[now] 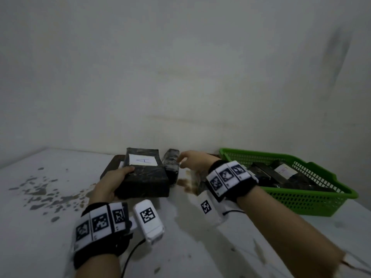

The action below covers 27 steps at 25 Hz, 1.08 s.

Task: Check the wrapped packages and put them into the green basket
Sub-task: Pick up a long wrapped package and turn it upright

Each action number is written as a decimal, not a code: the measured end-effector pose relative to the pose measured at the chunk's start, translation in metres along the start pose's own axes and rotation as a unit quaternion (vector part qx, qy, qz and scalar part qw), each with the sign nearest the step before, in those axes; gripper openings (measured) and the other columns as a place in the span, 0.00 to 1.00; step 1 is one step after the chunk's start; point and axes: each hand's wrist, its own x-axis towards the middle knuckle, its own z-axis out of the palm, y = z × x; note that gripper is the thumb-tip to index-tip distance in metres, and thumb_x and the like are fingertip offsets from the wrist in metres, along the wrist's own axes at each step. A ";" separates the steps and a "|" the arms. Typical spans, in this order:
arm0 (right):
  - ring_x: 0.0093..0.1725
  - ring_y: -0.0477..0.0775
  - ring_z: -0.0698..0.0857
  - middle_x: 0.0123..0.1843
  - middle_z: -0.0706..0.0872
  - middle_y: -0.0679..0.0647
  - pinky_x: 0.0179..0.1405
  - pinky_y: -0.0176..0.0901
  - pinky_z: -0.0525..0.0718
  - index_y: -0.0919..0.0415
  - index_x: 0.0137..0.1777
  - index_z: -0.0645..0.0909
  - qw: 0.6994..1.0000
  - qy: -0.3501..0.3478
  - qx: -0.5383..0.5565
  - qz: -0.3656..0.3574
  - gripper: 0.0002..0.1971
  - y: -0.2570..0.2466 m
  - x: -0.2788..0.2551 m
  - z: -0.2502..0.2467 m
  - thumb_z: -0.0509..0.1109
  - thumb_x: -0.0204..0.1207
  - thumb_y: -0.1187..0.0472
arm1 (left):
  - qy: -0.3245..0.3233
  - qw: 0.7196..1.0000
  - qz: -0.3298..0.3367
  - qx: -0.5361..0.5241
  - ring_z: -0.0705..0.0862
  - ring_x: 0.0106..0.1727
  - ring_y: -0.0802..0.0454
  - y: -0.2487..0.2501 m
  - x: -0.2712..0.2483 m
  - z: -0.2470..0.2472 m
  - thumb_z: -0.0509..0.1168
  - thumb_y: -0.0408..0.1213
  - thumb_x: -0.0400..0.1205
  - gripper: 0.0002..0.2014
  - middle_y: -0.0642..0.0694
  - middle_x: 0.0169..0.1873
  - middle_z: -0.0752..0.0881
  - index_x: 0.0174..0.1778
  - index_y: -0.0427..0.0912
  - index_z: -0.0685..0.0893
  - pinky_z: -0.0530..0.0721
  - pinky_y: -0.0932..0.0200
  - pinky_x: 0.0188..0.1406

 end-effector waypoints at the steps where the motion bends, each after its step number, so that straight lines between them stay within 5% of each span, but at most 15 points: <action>1: 0.71 0.60 0.74 0.77 0.70 0.60 0.62 0.44 0.74 0.63 0.77 0.67 0.996 -0.016 -0.082 -0.015 0.22 -0.005 0.014 0.002 0.56 0.84 0.65 | 0.002 1.000 -0.003 -0.004 0.82 0.45 0.36 -0.003 0.006 -0.002 0.67 0.42 0.79 0.25 0.30 0.58 0.82 0.67 0.31 0.75 0.81 0.50 0.39; 3: 0.77 0.61 0.67 0.81 0.63 0.61 0.69 0.47 0.69 0.59 0.81 0.58 0.982 -0.065 -0.175 -0.034 0.26 -0.010 0.045 0.007 0.54 0.83 0.67 | 0.002 1.000 -0.004 -0.002 0.83 0.50 0.35 -0.008 0.015 -0.006 0.68 0.44 0.77 0.24 0.30 0.56 0.83 0.64 0.33 0.77 0.81 0.49 0.40; 5: 0.73 0.65 0.72 0.79 0.66 0.65 0.59 0.53 0.75 0.51 0.82 0.53 0.971 -0.111 -0.207 -0.040 0.30 -0.012 0.069 0.012 0.53 0.82 0.69 | 0.002 1.000 0.000 0.011 0.83 0.47 0.36 -0.011 0.021 -0.010 0.68 0.42 0.77 0.19 0.31 0.53 0.84 0.59 0.33 0.79 0.81 0.51 0.40; 7: 0.72 0.64 0.74 0.79 0.68 0.62 0.54 0.49 0.76 0.45 0.82 0.52 0.974 -0.142 -0.174 -0.026 0.33 -0.012 0.083 0.017 0.56 0.81 0.67 | 0.003 1.000 0.017 0.022 0.84 0.45 0.38 -0.011 0.022 -0.009 0.68 0.40 0.77 0.16 0.32 0.51 0.84 0.55 0.34 0.81 0.82 0.50 0.44; 9: 0.73 0.63 0.72 0.79 0.67 0.60 0.62 0.50 0.74 0.48 0.82 0.53 0.978 -0.152 -0.144 -0.020 0.31 -0.013 0.089 0.018 0.59 0.82 0.65 | -0.002 0.998 0.040 0.040 0.84 0.51 0.37 -0.011 0.022 -0.007 0.68 0.42 0.76 0.17 0.34 0.54 0.84 0.58 0.37 0.81 0.82 0.45 0.56; 13: 0.57 0.60 0.78 0.69 0.76 0.62 0.54 0.51 0.77 0.58 0.77 0.62 0.980 -0.075 -0.184 -0.023 0.26 -0.006 0.095 0.021 0.63 0.81 0.58 | 0.000 0.996 0.067 0.055 0.80 0.57 0.38 -0.015 0.025 0.001 0.68 0.43 0.77 0.17 0.39 0.54 0.79 0.58 0.43 0.74 0.79 0.41 0.61; 16: 0.63 0.64 0.79 0.66 0.79 0.62 0.58 0.52 0.77 0.62 0.69 0.72 0.987 0.025 -0.156 0.004 0.21 0.003 0.102 0.033 0.66 0.77 0.56 | -0.002 0.996 0.076 0.041 0.80 0.51 0.42 -0.016 0.026 0.003 0.66 0.40 0.78 0.13 0.42 0.49 0.80 0.57 0.43 0.75 0.80 0.49 0.49; 18: 0.58 0.63 0.81 0.58 0.81 0.63 0.57 0.51 0.78 0.63 0.58 0.78 0.990 0.057 -0.125 0.037 0.14 0.001 0.105 0.036 0.65 0.77 0.57 | -0.006 0.997 0.081 0.019 0.79 0.44 0.47 -0.016 0.025 0.004 0.65 0.39 0.79 0.10 0.44 0.44 0.79 0.55 0.42 0.75 0.78 0.54 0.40; 20: 0.45 0.59 0.79 0.45 0.80 0.61 0.46 0.48 0.78 0.65 0.45 0.77 0.992 0.043 -0.108 0.057 0.07 -0.006 0.105 0.028 0.63 0.78 0.60 | -0.015 0.997 0.072 -0.001 0.78 0.42 0.48 -0.016 0.025 0.007 0.64 0.38 0.80 0.06 0.44 0.43 0.79 0.51 0.43 0.77 0.77 0.55 0.38; 23: 0.32 0.55 0.74 0.32 0.73 0.56 0.32 0.44 0.74 0.63 0.31 0.69 0.990 0.085 -0.074 0.080 0.15 -0.010 0.094 0.001 0.65 0.79 0.61 | -0.031 0.997 0.065 -0.007 0.78 0.42 0.48 -0.017 0.024 0.013 0.62 0.38 0.81 0.02 0.44 0.41 0.80 0.45 0.44 0.78 0.77 0.55 0.38; 27: 0.28 0.51 0.70 0.32 0.71 0.55 0.22 0.40 0.65 0.65 0.34 0.69 0.984 0.149 -0.037 0.091 0.15 -0.006 0.078 -0.035 0.64 0.79 0.58 | -0.064 0.996 0.054 -0.034 0.80 0.42 0.47 -0.020 0.026 0.022 0.60 0.37 0.82 0.05 0.42 0.41 0.82 0.43 0.43 0.78 0.78 0.53 0.42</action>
